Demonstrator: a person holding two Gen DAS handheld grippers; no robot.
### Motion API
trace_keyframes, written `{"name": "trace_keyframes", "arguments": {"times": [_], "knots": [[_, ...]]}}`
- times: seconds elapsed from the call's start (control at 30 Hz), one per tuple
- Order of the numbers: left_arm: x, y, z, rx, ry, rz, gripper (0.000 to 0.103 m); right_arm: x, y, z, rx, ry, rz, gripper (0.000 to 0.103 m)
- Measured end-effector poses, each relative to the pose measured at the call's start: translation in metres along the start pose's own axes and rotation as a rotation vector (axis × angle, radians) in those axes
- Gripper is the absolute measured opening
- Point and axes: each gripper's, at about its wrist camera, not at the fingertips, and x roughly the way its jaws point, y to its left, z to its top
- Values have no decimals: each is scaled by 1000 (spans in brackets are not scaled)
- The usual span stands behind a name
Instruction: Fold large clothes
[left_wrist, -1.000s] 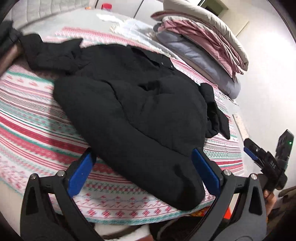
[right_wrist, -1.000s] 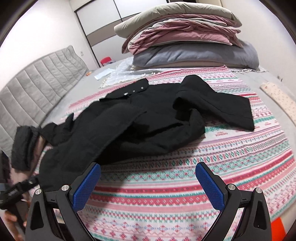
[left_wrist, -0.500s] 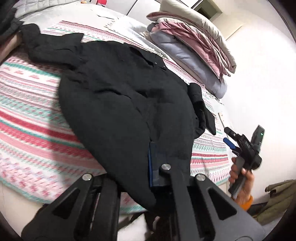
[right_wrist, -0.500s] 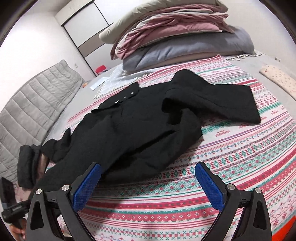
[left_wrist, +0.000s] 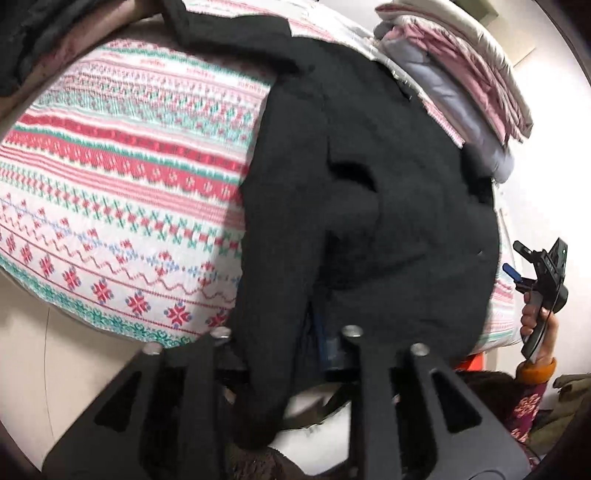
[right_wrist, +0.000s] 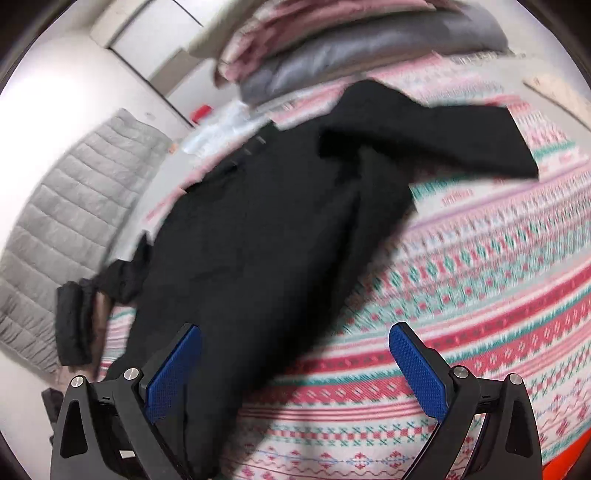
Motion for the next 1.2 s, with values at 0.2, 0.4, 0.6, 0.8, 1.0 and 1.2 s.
{"name": "trace_keyframes", "arguments": {"times": [0.2,0.4,0.6,0.8,1.0,1.2], "knots": [[7,5,-10,25,-18,-38,52,20,-26,-16,91,62,-75,83],[19,8,-17,38,4,-131,52,73,0,-28,34,212,-2,60],[21,-16,-22,112,1,-118,27,104,26,-20,121,163,151,42],[-15,-24,-13,149,-91,-145,13,70,36,-17,113,126,228,6],[-48,-22,-3,160,-108,-195,13,-49,15,-4,3,-6,140,6],[-1,-26,-21,227,51,17,26,-111,-30,-3,-5,-58,-163,11]]}}
